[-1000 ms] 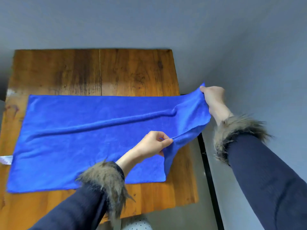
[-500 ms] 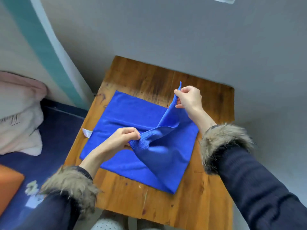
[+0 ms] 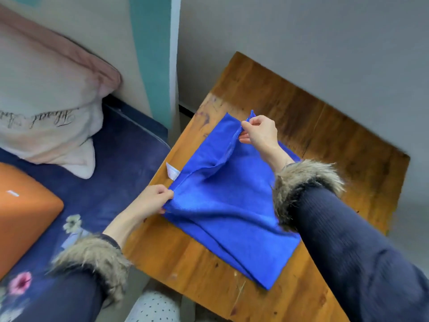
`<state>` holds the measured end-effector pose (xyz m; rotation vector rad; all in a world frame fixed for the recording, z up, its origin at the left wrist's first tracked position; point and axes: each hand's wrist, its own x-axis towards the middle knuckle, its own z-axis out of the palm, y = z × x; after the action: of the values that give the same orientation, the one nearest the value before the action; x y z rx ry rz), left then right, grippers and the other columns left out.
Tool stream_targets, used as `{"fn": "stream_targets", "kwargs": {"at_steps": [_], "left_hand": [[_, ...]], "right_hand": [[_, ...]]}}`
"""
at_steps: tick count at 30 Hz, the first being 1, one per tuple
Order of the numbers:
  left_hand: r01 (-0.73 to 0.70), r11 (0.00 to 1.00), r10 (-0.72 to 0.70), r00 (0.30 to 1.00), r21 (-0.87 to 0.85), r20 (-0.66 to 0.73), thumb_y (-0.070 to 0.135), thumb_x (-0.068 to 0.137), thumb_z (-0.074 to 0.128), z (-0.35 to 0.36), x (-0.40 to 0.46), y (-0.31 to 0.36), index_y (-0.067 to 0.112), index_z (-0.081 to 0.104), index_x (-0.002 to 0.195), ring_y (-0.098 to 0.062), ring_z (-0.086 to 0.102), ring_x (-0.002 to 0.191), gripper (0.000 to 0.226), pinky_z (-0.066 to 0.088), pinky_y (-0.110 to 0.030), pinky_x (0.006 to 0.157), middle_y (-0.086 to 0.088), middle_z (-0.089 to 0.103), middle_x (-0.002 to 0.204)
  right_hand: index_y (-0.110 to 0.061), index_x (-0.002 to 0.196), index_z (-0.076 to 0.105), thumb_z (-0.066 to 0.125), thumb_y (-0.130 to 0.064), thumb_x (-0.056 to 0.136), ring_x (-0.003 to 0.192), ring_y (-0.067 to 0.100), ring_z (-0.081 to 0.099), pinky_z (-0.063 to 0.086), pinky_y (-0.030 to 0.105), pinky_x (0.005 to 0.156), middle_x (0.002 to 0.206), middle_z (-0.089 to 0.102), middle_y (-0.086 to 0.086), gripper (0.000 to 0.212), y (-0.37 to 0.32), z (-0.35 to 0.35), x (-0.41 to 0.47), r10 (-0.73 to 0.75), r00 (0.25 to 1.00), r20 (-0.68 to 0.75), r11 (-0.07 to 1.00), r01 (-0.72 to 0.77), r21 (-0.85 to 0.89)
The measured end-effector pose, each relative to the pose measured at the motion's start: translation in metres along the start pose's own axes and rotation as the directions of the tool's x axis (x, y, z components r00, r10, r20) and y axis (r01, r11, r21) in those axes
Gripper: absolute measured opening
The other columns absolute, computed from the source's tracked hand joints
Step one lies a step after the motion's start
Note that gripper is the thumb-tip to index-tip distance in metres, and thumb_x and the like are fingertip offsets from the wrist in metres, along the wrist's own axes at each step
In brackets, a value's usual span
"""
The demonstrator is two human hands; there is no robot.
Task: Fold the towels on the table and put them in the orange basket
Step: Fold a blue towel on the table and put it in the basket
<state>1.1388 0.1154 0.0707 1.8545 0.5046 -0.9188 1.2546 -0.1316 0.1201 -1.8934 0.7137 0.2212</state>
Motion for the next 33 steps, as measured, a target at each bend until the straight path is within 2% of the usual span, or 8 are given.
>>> {"fn": "stream_targets", "kwargs": {"at_steps": [2,4,8,12,14,21,29,33], "left_hand": [[0.011,0.992,-0.006,0.999,0.129,-0.039,0.013,0.085,0.053,0.0,0.012,-0.015,0.006,0.06,0.073,-0.016,0.055,0.065,0.015,0.047,-0.026,0.06,-0.002,0.058,0.07],[0.008,0.966,0.014,0.996,0.258,-0.083,0.018,0.084,0.058,0.0,0.018,-0.024,0.009,0.064,0.074,-0.013,0.057,0.067,0.014,0.045,-0.023,0.06,0.005,0.063,0.07],[0.057,0.918,0.015,0.984,0.393,-0.179,0.028,0.086,0.06,0.005,0.022,-0.032,0.024,0.06,0.074,-0.016,0.059,0.076,0.013,0.051,-0.034,0.067,0.006,0.063,0.076],[0.025,0.87,0.115,0.961,0.492,-0.252,0.031,0.09,0.056,0.011,0.019,-0.031,0.022,0.059,0.08,-0.018,0.058,0.073,0.013,0.049,-0.034,0.061,0.004,0.062,0.075],[0.004,0.868,0.14,0.957,0.496,-0.253,0.029,0.09,0.056,0.01,0.02,-0.027,0.02,0.059,0.081,-0.02,0.058,0.073,0.014,0.049,-0.035,0.061,0.001,0.062,0.075],[-0.093,0.819,0.257,0.942,0.567,-0.217,0.021,0.091,0.053,0.0,0.041,0.003,0.013,0.059,0.083,-0.032,0.057,0.082,0.012,0.043,-0.035,0.062,-0.009,0.063,0.082],[-0.188,0.651,0.386,0.916,0.736,-0.107,0.015,0.092,0.048,0.006,0.078,0.065,0.002,0.058,0.098,-0.04,0.05,0.1,0.017,0.042,-0.043,0.076,-0.02,0.053,0.107],[-0.194,0.599,0.397,0.914,0.777,-0.078,0.013,0.09,0.051,0.01,0.084,0.076,0.002,0.059,0.1,-0.038,0.047,0.103,0.017,0.043,-0.046,0.079,-0.019,0.046,0.11]], "right_hand": [[-0.011,0.081,0.058,0.049,-0.009,0.087,0.068,0.017,0.063,0.056,0.027,0.068,0.082,0.065,0.01,0.011,0.011,0.014,0.014,0.004,1.0,0.028,0.998,-0.002,-0.056],[-0.01,0.099,0.063,0.046,-0.011,0.088,0.09,0.022,0.061,0.05,0.029,0.077,0.1,0.065,0.01,0.02,0.024,0.02,0.027,-0.037,0.999,0.036,0.959,0.045,-0.279],[-0.006,0.127,0.052,0.043,-0.011,0.092,0.121,0.03,0.043,0.035,0.029,0.091,0.132,0.047,0.015,0.036,0.049,0.024,0.04,-0.17,0.974,0.151,0.716,0.228,-0.66],[-0.008,0.137,0.039,0.047,-0.016,0.091,0.125,0.034,0.034,0.038,0.043,0.092,0.143,0.034,0.014,0.047,0.07,0.024,0.031,-0.279,0.923,0.266,0.417,0.366,-0.832],[-0.014,0.144,0.031,0.045,-0.021,0.093,0.13,0.033,0.031,0.038,0.044,0.092,0.15,0.027,0.011,0.053,0.077,0.02,0.026,-0.271,0.926,0.261,0.356,0.349,-0.867],[-0.015,0.146,0.026,0.043,-0.028,0.094,0.128,0.033,0.033,0.042,0.044,0.091,0.151,0.024,0.013,0.056,0.098,0.005,-0.008,-0.126,0.991,0.051,0.444,0.102,-0.89],[-0.011,0.124,0.051,0.041,-0.029,0.097,0.107,0.037,0.055,0.045,0.038,0.077,0.125,0.047,0.016,0.034,0.125,-0.035,-0.053,0.087,0.985,-0.151,0.545,-0.174,-0.82],[-0.007,0.117,0.055,0.041,-0.023,0.097,0.107,0.039,0.054,0.043,0.041,0.08,0.118,0.053,0.017,0.03,0.127,-0.065,-0.041,0.048,0.964,-0.261,0.667,-0.226,-0.71]]}}
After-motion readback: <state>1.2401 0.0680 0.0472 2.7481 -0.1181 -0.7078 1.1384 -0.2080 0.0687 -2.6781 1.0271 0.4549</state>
